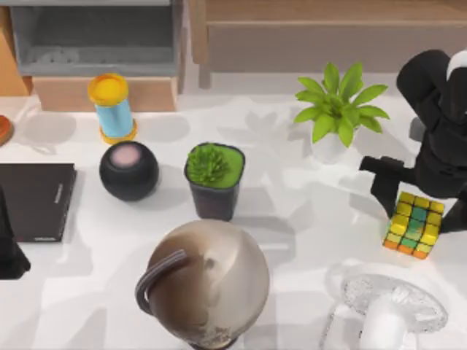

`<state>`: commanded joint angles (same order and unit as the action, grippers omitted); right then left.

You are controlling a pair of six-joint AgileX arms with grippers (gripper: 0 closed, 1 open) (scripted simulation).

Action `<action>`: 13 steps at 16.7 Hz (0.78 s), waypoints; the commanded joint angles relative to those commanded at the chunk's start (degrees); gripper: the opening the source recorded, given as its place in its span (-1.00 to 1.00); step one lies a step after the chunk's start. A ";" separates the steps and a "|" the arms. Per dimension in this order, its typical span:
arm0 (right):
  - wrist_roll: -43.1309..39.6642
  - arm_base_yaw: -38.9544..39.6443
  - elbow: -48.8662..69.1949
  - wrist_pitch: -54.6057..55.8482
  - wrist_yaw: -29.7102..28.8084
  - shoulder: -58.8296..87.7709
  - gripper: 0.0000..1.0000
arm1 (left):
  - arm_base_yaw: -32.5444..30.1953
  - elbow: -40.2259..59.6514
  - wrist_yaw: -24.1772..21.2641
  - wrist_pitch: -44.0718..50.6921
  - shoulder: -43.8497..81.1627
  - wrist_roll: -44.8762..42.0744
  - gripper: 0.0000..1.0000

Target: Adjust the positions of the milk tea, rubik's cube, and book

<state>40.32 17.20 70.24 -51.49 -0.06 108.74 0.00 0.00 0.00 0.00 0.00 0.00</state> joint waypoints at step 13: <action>0.05 -0.11 0.02 -0.01 -0.03 -0.12 -1.00 | 0.00 0.00 0.00 0.00 0.00 0.00 1.00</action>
<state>40.37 17.09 70.26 -51.50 -0.09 108.62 0.00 0.00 0.00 0.00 0.00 0.00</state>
